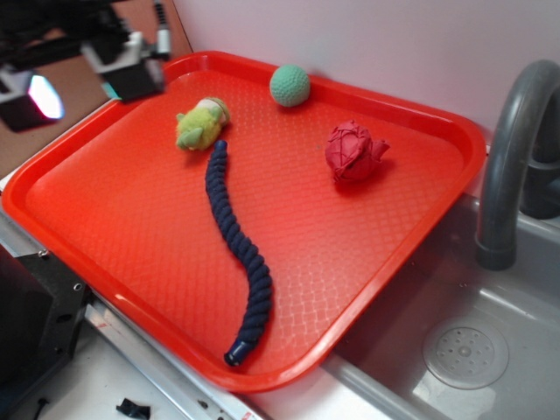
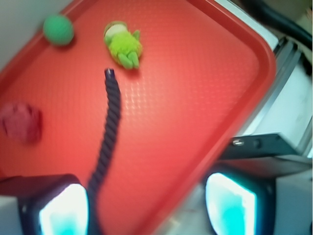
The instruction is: Grab the blue rope.
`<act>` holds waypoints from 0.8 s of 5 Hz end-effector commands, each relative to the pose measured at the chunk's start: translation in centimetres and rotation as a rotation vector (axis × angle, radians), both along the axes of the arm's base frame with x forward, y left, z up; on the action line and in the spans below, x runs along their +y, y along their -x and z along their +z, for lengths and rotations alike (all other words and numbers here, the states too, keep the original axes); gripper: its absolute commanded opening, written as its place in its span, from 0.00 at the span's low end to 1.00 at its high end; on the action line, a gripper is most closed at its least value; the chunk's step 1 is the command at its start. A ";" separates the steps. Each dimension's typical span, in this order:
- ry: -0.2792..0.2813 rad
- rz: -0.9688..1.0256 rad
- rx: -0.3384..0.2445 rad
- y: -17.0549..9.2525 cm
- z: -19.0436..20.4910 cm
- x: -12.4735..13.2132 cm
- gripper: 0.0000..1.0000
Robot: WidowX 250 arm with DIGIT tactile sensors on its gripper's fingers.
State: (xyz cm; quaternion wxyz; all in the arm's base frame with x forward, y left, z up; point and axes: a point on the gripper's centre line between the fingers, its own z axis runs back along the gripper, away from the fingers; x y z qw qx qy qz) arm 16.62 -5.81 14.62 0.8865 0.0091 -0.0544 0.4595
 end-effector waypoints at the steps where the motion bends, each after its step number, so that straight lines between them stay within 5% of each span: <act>1: 0.099 0.094 -0.007 -3.1 -5.2 -0.7 1.00; 4: 0.039 0.054 0.019 -3.7 -11.7 -0.8 1.00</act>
